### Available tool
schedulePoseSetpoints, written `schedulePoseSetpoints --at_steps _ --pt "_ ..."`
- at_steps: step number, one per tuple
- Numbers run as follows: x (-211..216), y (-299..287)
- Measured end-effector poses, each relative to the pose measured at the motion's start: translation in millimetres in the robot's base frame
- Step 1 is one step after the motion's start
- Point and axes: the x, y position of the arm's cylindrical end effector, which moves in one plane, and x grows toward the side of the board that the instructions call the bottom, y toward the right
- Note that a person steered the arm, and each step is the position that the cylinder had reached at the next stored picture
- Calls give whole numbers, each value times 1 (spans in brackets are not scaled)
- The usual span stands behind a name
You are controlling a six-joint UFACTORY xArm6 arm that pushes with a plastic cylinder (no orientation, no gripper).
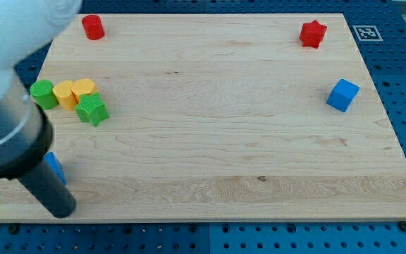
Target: Move the blue triangle towards the center right
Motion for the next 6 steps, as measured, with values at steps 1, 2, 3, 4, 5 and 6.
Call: schedulePoseSetpoints --at_steps 1,2,3,4,5,6 --pt "-26 -26" --pt "-27 -39" --pt "-26 -49" --pt "-32 -65" --pt "-43 -62" --pt "-52 -48"
